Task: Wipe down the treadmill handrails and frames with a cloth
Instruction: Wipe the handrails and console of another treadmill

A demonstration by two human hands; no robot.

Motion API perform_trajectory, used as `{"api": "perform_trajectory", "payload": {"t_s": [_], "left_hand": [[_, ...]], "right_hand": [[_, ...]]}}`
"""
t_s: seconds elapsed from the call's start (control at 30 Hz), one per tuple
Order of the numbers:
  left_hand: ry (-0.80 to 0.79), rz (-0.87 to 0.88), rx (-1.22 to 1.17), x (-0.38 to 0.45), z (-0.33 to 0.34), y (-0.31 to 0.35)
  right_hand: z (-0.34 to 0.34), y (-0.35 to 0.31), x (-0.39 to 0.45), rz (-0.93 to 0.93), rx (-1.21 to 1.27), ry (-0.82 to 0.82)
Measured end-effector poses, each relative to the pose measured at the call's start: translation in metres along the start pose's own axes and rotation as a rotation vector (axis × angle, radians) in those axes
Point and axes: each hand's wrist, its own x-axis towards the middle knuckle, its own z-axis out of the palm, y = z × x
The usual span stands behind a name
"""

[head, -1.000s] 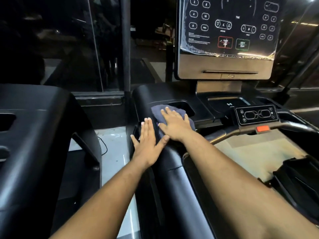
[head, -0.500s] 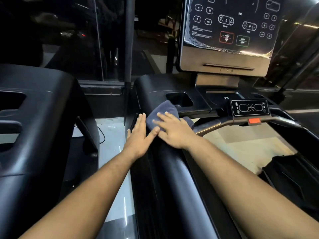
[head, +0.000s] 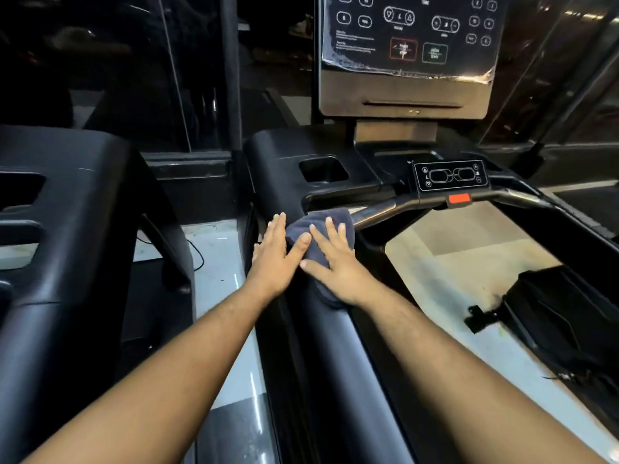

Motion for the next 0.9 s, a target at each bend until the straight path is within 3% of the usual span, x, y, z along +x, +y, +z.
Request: {"api": "perform_trajectory", "payload": {"t_s": [0.2,0.33,0.4,0.53,0.6,0.7,0.8,0.9], "left_hand": [[-0.063,0.008,0.040,-0.043,0.020,0.012],[-0.027,0.002,0.068,-0.075,0.038,0.027],[-0.021,-0.014,0.042,-0.088,0.047,0.035],[-0.046,0.003,0.070,-0.110,0.061,0.042],[-0.009,0.017,0.064,-0.113,0.066,0.038],[0.163,-0.035,-0.220,-0.112,0.070,0.032],[0.299,-0.178,-0.389,-0.124,0.072,0.043],[0.281,-0.146,-0.447,-0.134,0.073,0.042]], "right_hand": [[0.011,0.005,-0.088,0.018,0.745,-0.043],[0.004,0.009,-0.061,-0.012,0.944,-0.089],[0.023,0.036,-0.058,-0.070,0.820,-0.144],[0.013,0.024,-0.094,0.096,0.501,-0.061],[0.009,0.022,-0.101,0.110,0.283,-0.103],[0.001,-0.003,-0.083,0.105,-0.057,-0.128],[0.004,-0.031,-0.067,0.154,-0.168,-0.145],[0.009,-0.027,-0.082,0.117,-0.205,-0.109]]}}
